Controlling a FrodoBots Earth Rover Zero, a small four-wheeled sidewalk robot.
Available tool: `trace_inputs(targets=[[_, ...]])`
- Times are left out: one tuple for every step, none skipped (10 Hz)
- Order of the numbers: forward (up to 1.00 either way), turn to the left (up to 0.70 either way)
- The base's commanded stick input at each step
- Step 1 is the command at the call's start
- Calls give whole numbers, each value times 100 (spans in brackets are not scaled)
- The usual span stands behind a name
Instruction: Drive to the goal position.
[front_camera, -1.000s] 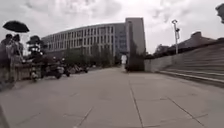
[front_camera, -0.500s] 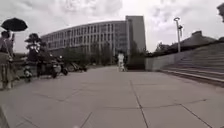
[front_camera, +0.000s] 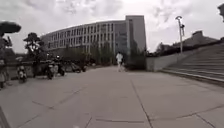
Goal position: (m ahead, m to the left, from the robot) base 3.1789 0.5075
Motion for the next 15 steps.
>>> trace_inputs(targets=[[70,6],[70,1],[70,0],[70,0],[70,0],[70,0],[70,0],[70,0],[70,0],[70,0],[70,0],[70,0],[70,0],[70,0],[70,0]])
